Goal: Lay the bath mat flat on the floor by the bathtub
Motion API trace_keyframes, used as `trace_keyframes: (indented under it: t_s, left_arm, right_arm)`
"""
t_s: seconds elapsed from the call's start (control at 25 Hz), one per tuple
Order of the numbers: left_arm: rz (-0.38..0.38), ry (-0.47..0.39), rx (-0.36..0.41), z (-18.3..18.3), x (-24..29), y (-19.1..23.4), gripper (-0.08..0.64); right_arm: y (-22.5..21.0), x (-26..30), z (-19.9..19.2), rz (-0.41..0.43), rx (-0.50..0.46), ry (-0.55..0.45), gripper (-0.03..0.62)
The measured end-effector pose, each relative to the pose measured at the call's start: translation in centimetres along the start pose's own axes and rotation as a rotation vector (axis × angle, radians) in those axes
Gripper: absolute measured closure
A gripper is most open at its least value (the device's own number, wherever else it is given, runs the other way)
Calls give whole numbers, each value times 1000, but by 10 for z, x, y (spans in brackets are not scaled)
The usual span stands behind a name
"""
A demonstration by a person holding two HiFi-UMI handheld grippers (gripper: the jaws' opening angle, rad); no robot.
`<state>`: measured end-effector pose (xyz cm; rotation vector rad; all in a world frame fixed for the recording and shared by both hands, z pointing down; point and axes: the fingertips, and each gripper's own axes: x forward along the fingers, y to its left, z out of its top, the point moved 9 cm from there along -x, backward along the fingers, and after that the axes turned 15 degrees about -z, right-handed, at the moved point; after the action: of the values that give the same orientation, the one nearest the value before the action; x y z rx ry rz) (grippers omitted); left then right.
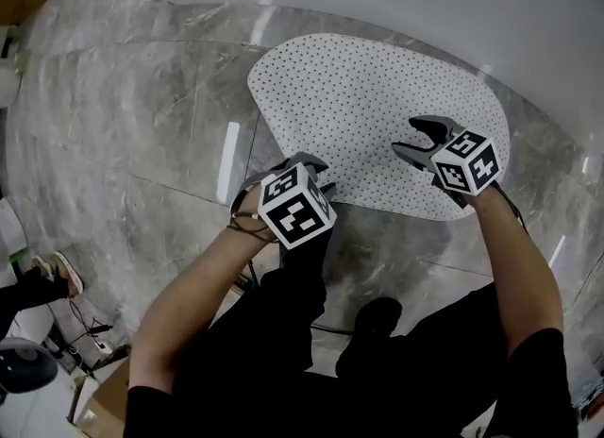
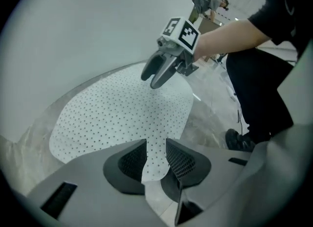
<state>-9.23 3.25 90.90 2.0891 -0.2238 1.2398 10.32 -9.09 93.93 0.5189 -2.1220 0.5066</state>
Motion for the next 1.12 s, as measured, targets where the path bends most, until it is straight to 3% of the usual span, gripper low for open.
trace_keyframes:
  t_s: [0.12, 0.32, 0.44, 0.56, 0.68, 0.8, 1.0, 1.04, 1.08, 1.12]
  left_arm:
    - [6, -85, -142, -16, -8, 31, 419]
    - [181, -240, -393, -41, -31, 108, 324]
    - [240, -346, -573, -55, -41, 148, 294]
    - [304, -327, -692, -70, -45, 176, 264]
    - [317, -258, -708, -78, -38, 188, 262]
    - [293, -250, -739, -82, -28, 193, 264]
    - [308, -188, -703, -75, -25, 195, 313]
    - [324, -182, -682, -72, -27, 195, 336]
    - [339, -180, -660, -69, -29, 194, 420]
    - [351, -182, -636, -66, -30, 192, 448]
  right_arm:
    - [-23, 0, -17, -136, 1, 53, 307]
    - [-79, -16, -61, -447, 71, 166, 306]
    - [-111, -36, -94, -644, 148, 273, 305]
    - [-138, -54, -124, -768, 272, 341, 293]
    - [-157, -68, -155, -765, 456, 366, 285]
    - [-163, -71, -171, -717, 617, 338, 259]
    - [-165, -71, -174, -682, 653, 319, 258]
    - [-165, -71, -174, -682, 646, 322, 258]
    - [-165, -71, -174, -683, 635, 326, 259]
    - [-165, -71, -173, -685, 622, 331, 259]
